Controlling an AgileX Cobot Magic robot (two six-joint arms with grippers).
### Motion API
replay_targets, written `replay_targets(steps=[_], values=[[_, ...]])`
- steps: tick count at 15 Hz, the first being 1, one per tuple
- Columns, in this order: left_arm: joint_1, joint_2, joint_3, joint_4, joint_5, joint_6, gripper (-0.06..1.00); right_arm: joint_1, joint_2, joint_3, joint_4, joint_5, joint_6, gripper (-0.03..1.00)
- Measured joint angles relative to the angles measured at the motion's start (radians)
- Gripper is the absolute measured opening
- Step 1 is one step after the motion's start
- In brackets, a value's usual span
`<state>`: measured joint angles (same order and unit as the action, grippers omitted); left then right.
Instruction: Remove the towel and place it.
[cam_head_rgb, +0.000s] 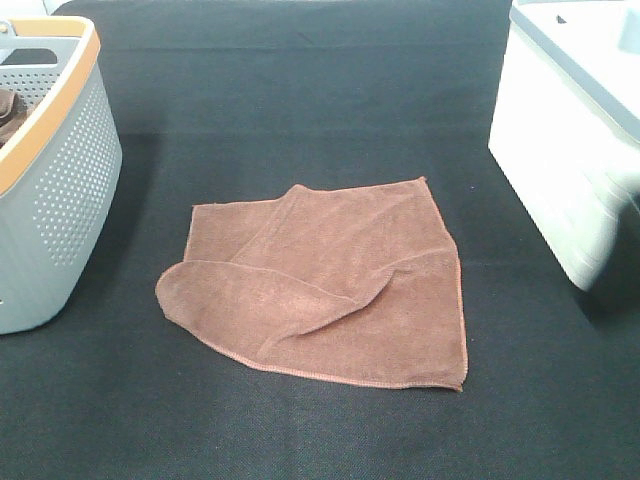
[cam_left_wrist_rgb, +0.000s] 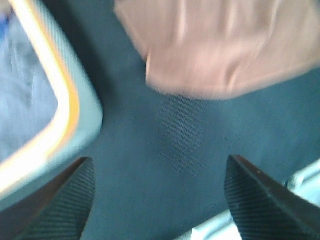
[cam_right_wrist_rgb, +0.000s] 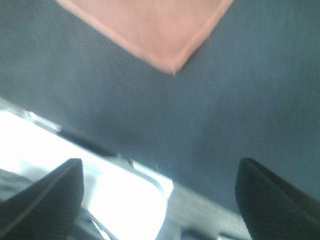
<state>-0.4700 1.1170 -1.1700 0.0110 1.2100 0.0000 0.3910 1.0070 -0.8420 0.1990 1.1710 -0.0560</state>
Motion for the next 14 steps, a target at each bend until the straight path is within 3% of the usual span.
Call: replay_targets(steps=[3, 5, 12, 14], values=[[0.000, -0.194, 0.250, 0.002, 0.002, 0.000, 0.69, 0.000, -0.205, 0.224, -0.061, -0.024, 0.000, 0.78], [0.000, -0.379, 0.413, 0.021, -0.004, 0.000, 0.69, 0.000, -0.415, 0.297, -0.085, -0.038, 0.000, 0.78], [0.000, -0.759, 0.629, 0.046, -0.067, 0.000, 0.69, 0.000, -0.855, 0.334, -0.174, -0.101, 0.000, 0.78], [0.000, -0.819, 0.657, 0.017, -0.142, 0.000, 0.69, 0.000, -0.910, 0.334, -0.188, -0.105, 0.003, 0.78]])
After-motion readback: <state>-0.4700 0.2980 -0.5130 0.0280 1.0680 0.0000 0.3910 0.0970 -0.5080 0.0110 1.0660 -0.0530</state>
